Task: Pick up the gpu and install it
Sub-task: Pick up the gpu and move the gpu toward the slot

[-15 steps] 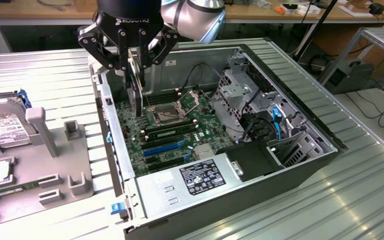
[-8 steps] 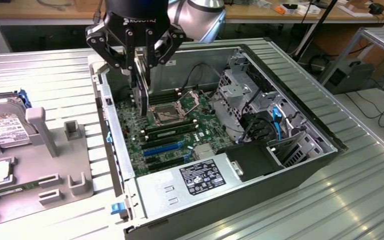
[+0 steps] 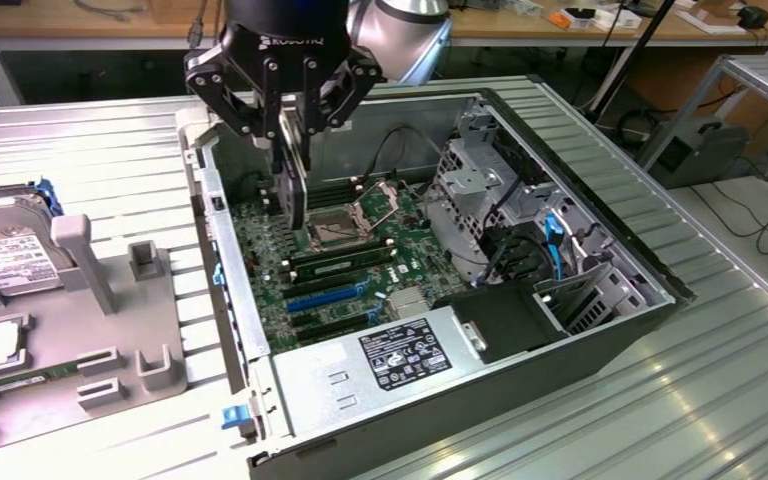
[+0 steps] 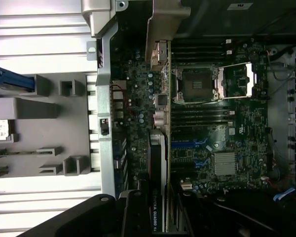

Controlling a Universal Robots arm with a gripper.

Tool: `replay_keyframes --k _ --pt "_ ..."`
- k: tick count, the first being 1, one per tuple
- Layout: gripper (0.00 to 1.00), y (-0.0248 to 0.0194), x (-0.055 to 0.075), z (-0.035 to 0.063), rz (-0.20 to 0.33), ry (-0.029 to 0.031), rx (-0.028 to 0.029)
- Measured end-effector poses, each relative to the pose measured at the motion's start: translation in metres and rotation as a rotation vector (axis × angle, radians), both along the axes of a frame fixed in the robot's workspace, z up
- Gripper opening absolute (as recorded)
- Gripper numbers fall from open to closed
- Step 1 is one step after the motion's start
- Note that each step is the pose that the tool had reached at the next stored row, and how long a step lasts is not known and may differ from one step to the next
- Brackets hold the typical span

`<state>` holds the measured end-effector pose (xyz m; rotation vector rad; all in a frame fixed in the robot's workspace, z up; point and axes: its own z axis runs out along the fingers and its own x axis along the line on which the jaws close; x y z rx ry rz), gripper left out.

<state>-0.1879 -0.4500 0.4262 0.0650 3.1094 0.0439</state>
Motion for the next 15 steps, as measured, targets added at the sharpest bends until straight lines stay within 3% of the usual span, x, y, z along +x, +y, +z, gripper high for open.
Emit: replay_keyframes --k 15 --pt "0.27 0.0 0.02 0.0 0.0 0.0 0.0"
